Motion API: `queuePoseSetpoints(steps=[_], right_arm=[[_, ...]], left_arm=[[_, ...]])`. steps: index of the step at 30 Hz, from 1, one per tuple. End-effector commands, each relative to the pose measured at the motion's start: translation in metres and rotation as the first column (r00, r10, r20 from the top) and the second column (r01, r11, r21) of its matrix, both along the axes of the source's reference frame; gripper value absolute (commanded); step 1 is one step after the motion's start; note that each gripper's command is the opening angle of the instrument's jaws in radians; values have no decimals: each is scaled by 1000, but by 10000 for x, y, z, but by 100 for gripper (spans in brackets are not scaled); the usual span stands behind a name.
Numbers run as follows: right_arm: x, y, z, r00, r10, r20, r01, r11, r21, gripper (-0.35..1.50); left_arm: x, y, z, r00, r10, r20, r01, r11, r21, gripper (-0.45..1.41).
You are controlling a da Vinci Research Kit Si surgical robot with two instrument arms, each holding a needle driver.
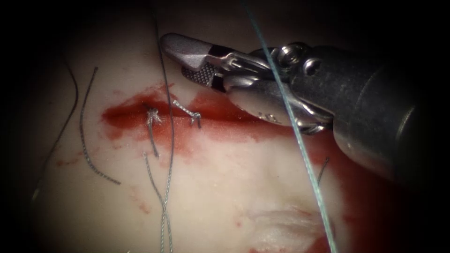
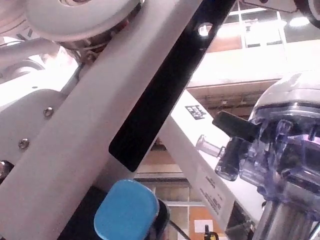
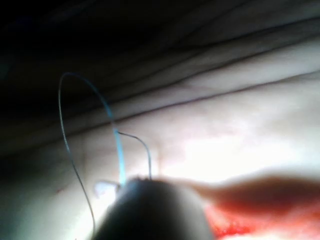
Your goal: Wound Closure
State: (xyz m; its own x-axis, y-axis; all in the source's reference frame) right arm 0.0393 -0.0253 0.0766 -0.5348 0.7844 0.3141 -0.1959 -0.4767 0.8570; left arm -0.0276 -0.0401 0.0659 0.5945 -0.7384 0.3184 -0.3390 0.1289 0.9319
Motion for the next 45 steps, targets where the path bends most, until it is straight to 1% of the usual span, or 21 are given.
queuePoseSetpoints(steps=[1,2,3,4,5,7,8,10,13,16,18,20,21,24,26,27,32,33,35,40,45], right_arm=[[2,4,2,997,67,39,-66,998,-11,111],[-8,2,4,991,101,83,-101,995,-5,109],[-15,1,4,990,101,98,-101,995,-2,108],[-30,2,5,987,100,128,-101,995,7,108],[-44,3,9,984,97,151,-100,995,12,108],[-55,5,15,985,82,149,-86,996,17,104],[-63,5,24,990,55,131,-58,998,22,104],[-69,4,32,991,48,123,-51,998,22,104],[-76,3,48,986,77,145,-79,997,8,104],[-79,4,55,984,79,160,-81,997,7,104],[-87,0,74,976,34,214,-40,999,25,101],[-90,4,80,975,35,219,-41,999,23,108],[-91,8,80,975,35,222,-42,999,27,119],[-94,20,74,976,52,213,-60,998,34,128],[-97,26,67,979,67,190,-74,997,31,118],[-99,32,58,984,88,155,-93,995,23,103],[-97,43,39,988,117,100,-119,993,22,99],[-94,42,33,994,95,59,-97,995,25,99],[-89,37,28,998,42,43,-43,999,7,96],[-77,27,33,999,25,44,-24,1000,-11,99],[-68,23,48,998,13,61,-12,1000,-19,99]], left_arm=[[-3,12,-4,1000,-9,3,9,1000,-7,-45],[3,16,-1,1000,-27,-9,27,1000,-7,-45],[6,19,2,999,-29,-34,29,1000,5,-45],[16,24,14,994,-28,-108,29,1000,0,-45],[27,27,30,981,-2,-193,2,1000,-1,-45],[41,30,50,961,22,-276,-26,1000,-10,-45],[56,32,67,941,32,-337,-43,999,-25,-45],[68,35,77,930,38,-367,-52,998,-28,-45],[82,31,84,924,62,-377,-77,997,-24,-45],[82,26,82,924,86,-372,-100,995,-18,-45],[77,21,70,923,105,-369,-117,993,-11,-45],[74,16,63,923,121,-365,-132,991,-5,-45],[73,15,62,923,122,-365,-133,991,-6,-45],[72,12,67,922,126,-366,-139,990,-10,-45],[71,8,73,921,135,-366,-150,989,-13,-45],[71,6,76,920,142,-365,-158,987,-15,-45],[69,3,75,920,156,-359,-174,985,-17,-45],[69,3,74,920,159,-357,-177,984,-17,-45],[69,3,74,919,163,-359,-180,984,-13,-45],[67,0,71,919,172,-355,-190,982,-16,-45],[65,-4,68,919,185,-348,-205,979,-20,-45]])
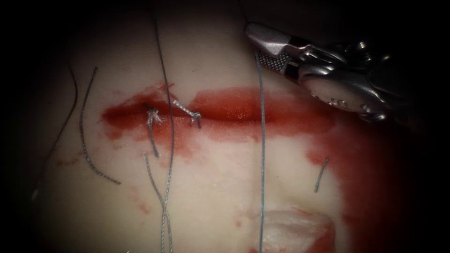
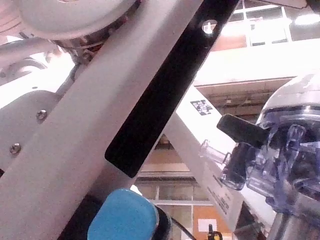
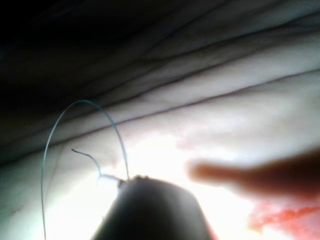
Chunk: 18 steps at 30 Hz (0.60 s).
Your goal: Wound Closure
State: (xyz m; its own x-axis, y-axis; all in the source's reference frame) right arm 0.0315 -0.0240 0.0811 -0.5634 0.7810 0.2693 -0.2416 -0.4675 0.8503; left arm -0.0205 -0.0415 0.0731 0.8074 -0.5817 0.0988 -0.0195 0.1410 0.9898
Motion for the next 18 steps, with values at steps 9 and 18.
queuePoseSetpoints(steps=[9,18], right_arm=[[8,11,1,991,-123,-47,123,992,-4,-35],[12,-45,-30,888,-442,-126,454,887,81,-35]], left_arm=[[-6,12,1,999,-49,11,50,998,-35,17],[13,109,32,839,-532,-119,514,844,-150,117]])
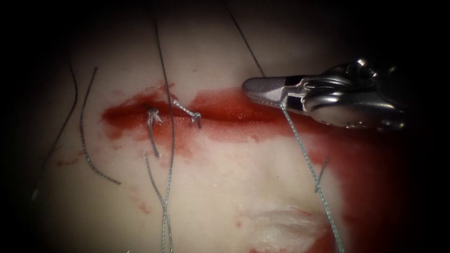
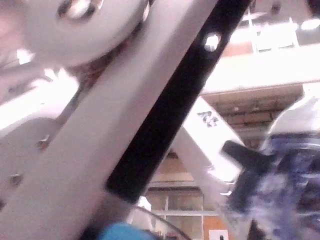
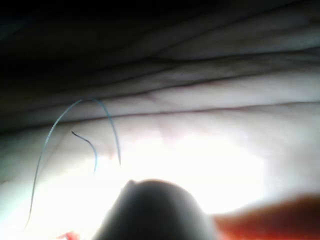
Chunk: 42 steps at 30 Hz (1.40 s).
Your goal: Wound Closure
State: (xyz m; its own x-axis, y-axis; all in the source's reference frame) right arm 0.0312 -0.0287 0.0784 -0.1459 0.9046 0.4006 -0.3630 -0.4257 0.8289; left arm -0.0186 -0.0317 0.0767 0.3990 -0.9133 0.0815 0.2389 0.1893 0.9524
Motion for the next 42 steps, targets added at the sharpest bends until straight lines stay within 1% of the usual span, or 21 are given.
queuePoseSetpoints(steps=[1,5,7,9,10,14,15,18,19,22,23,24,26,28,29,32,33,34,38,39,42], right_arm=[[20,-6,-6,998,-50,-22,50,999,1,-35],[50,-43,-22,973,-213,-90,213,977,-14,-35],[68,-70,-36,941,-314,-124,313,949,-29,-35],[76,-83,-44,922,-359,-144,357,933,-38,-35],[82,-94,-54,897,-409,-169,406,912,-53,-35],[86,-107,-76,855,-478,-201,472,878,-82,-35],[86,-109,-81,848,-489,-203,480,872,-96,-35],[85,-112,-84,839,-504,-204,491,863,-117,-35],[82,-115,-84,830,-518,-207,503,855,-125,-35],[80,-113,-82,845,-497,-198,480,867,-132,-35],[80,-111,-81,849,-491,-196,474,871,-131,-35],[78,-106,-79,862,-471,-188,452,882,-134,-35],[75,-100,-77,871,-456,-183,437,890,-133,-35],[67,-90,-74,884,-433,-178,416,900,-128,-35],[59,-85,-72,892,-417,-173,399,908,-129,-35],[42,-73,-67,913,-379,-150,362,923,-130,-35],[31,-62,-63,922,-367,-119,353,927,-126,-35],[19,-50,-56,931,-356,-78,346,931,-120,-35],[-2,-34,-43,946,-325,-14,321,940,-118,-35],[-11,-29,-37,950,-312,12,311,943,-115,-35],[-17,-26,-32,954,-297,31,299,948,-111,-35]], left_arm=[[0,20,2,998,-58,-14,58,998,-6,118],[27,47,31,966,-252,-52,253,968,12,123],[46,60,53,917,-386,-96,396,911,117,118],[56,65,70,885,-449,-124,464,873,150,117],[63,67,88,855,-497,-146,516,841,162,117],[68,66,129,829,-530,-179,558,807,196,117],[66,67,144,825,-535,-183,564,804,191,117],[64,78,156,819,-546,-180,573,795,196,113],[66,87,158,823,-552,-132,568,808,157,108],[70,99,154,815,-580,-4,580,815,13,106],[71,102,151,810,-584,46,586,810,-36,106],[73,103,145,794,-602,88,608,791,-70,106],[74,103,139,790,-604,108,612,788,-69,108],[73,103,132,789,-605,105,612,788,-60,113],[73,102,130,796,-595,114,605,792,-84,123],[75,100,128,843,-509,176,536,825,-180,133],[78,97,126,872,-447,198,481,856,-189,135],[81,93,125,909,-375,183,405,897,-176,138],[97,89,120,960,-260,105,275,946,-172,140],[110,92,117,973,-220,75,230,958,-172,138],[130,102,119,963,-265,45,269,955,-125,123]])
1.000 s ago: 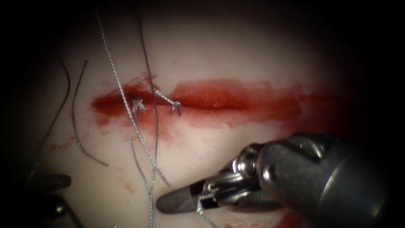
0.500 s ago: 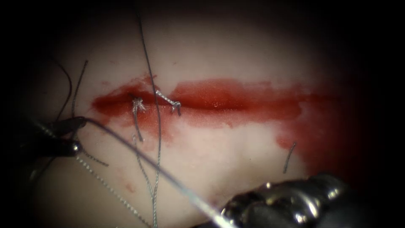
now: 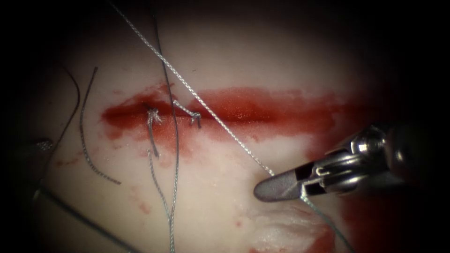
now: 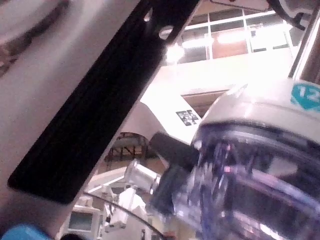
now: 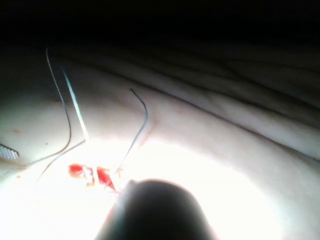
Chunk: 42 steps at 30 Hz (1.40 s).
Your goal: Wound Closure
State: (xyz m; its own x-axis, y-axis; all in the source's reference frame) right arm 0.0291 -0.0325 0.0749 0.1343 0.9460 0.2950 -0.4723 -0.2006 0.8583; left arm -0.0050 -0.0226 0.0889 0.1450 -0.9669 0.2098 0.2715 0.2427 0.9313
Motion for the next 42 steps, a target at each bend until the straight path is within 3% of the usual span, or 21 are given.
queuePoseSetpoints(steps=[1,4,6,7,8,9,10,11,12,13,14,15,16,17,19,22,23,24,28,34,42], right_arm=[[4,12,3,1000,4,1,-4,1000,1,-35],[5,9,2,1000,4,1,-4,1000,6,-35],[6,8,1,1000,4,2,-4,1000,6,-35],[6,8,1,1000,5,2,-5,1000,6,-35],[6,9,1,1000,5,2,-5,1000,6,-35],[6,9,1,1000,3,1,-3,1000,1,-35],[6,9,1,1000,3,1,-3,1000,1,-35],[6,9,2,1000,3,1,-3,1000,0,-35],[6,8,2,1000,3,1,-3,1000,0,-35],[7,8,3,1000,3,1,-3,1000,-2,-35],[7,7,3,1000,3,1,-3,1000,-3,-35],[7,7,4,1000,3,2,-3,1000,-3,-35],[8,6,4,1000,4,2,-4,1000,-4,-35],[9,6,4,1000,4,2,-4,1000,-4,-35],[10,7,4,1000,6,3,-6,1000,-4,-35],[17,4,3,1000,-6,-1,6,1000,-8,-35],[20,2,2,1000,-11,1,11,1000,-6,-35],[24,-1,0,1000,-21,-2,21,1000,0,-35],[31,-7,-4,999,-40,-12,40,999,3,-35],[36,-21,-9,995,-92,-31,92,996,16,-35],[36,-21,-10,995,-93,-32,94,995,17,-35]], left_arm=[[5,17,2,999,-34,-13,34,999,12,123],[45,29,24,992,-115,-48,118,992,50,118],[71,32,35,986,-77,-150,73,997,-27,118],[92,29,39,948,47,-316,-94,987,-133,137],[116,23,32,869,140,-474,-170,985,-20,133],[125,22,27,863,171,-475,-168,985,50,133],[135,22,16,885,195,-423,-153,980,132,132],[144,27,-6,956,147,-255,-65,951,304,118],[146,33,-18,983,103,-155,-38,928,372,113],[143,56,-44,996,-54,67,22,912,410,105],[139,68,-53,975,-162,155,83,903,422,105],[133,82,-62,919,-308,245,178,880,440,85],[121,96,-68,807,-478,347,368,866,338,69],[111,100,-68,756,-538,372,507,841,186,80],[96,100,-62,737,-599,312,617,785,51,81],[44,76,-16,859,-512,-13,512,858,43,90],[34,74,-6,862,-501,-71,506,859,81,98],[9,72,19,848,-506,-156,525,841,128,113],[-36,85,56,833,-533,-147,549,828,113,123],[-104,129,89,799,-588,-125,597,800,52,115],[-110,143,98,797,-589,-131,596,803,9,106]])
